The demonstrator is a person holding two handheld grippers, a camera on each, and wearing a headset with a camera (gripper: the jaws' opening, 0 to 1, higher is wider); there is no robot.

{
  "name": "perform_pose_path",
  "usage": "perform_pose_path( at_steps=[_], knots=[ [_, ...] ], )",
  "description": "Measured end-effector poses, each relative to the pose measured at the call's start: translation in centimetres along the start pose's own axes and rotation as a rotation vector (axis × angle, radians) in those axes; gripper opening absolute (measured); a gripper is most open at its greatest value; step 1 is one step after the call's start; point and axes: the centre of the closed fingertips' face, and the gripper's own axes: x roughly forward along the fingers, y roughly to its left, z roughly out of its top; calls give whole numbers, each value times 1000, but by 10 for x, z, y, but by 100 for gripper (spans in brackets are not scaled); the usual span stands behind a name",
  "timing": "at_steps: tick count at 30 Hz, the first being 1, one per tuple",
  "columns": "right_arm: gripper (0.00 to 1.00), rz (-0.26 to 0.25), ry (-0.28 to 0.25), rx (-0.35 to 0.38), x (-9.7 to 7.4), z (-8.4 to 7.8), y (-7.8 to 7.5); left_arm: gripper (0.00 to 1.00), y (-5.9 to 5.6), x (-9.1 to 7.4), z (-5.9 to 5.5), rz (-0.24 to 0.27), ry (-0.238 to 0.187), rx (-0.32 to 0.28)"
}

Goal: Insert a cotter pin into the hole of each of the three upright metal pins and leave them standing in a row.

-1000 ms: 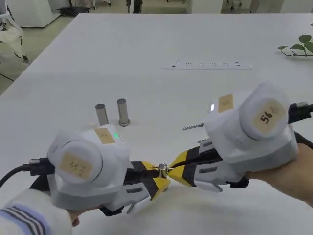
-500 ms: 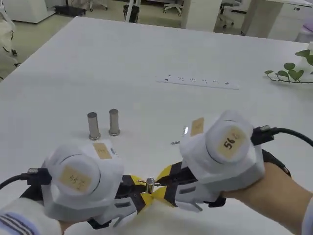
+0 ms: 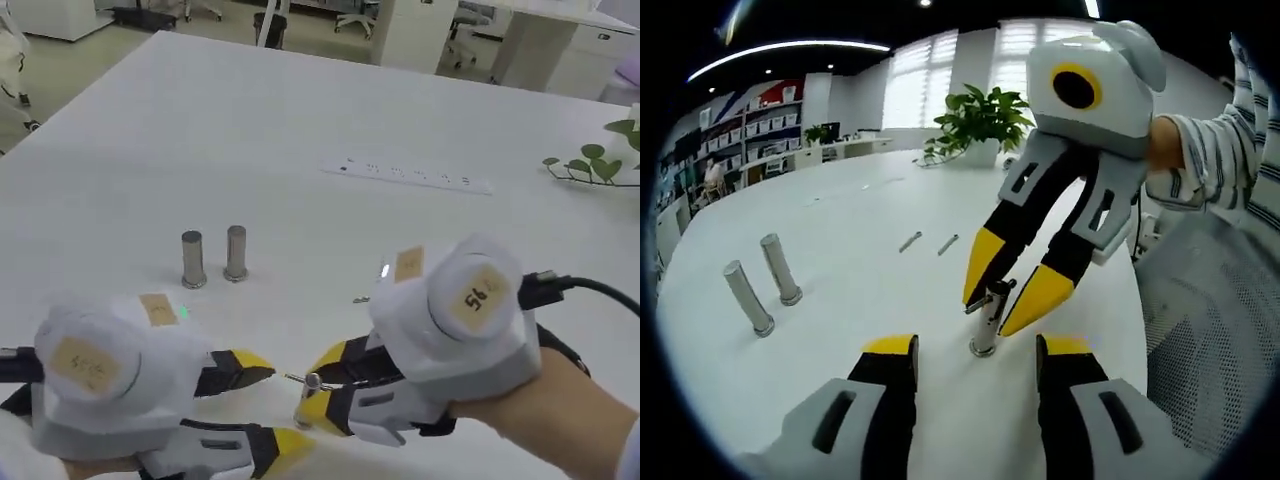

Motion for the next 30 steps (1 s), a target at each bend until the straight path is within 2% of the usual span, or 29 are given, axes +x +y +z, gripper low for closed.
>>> perform_pose_path(
  at_steps=[2,3,4,5,7,9,11,14,18,21,24,30],
  knots=[
    [17,7,-9,10,1,2,0,56,4,-8,-4,10,10,21],
    [17,12,-12,16,2,3,1,58,6,-11,-2,17,-5,5],
    [17,13,-13,18,2,4,1,59,5,-16,6,3,-68,-64],
    [17,13,-12,17,3,4,1,61,6,-19,9,4,-94,-88],
    [17,12,-3,12,4,3,-1,65,12,-26,15,32,-138,-100],
    [16,17,5,16,5,2,0,68,15,-32,15,52,-136,-78],
    [16,28,5,34,6,3,1,73,12,-37,15,38,-129,-72],
    [15,29,22,19,8,3,1,85,12,-43,15,29,-132,-68],
    [14,40,34,25,9,3,2,92,11,-51,14,28,-122,-63],
    [13,50,44,9,10,4,3,97,12,-58,14,34,-130,-68],
    [14,57,59,9,10,3,3,99,9,-62,12,29,-130,-77],
    [12,74,92,-21,9,1,3,99,13,-71,10,48,-144,-86]
  ],
)
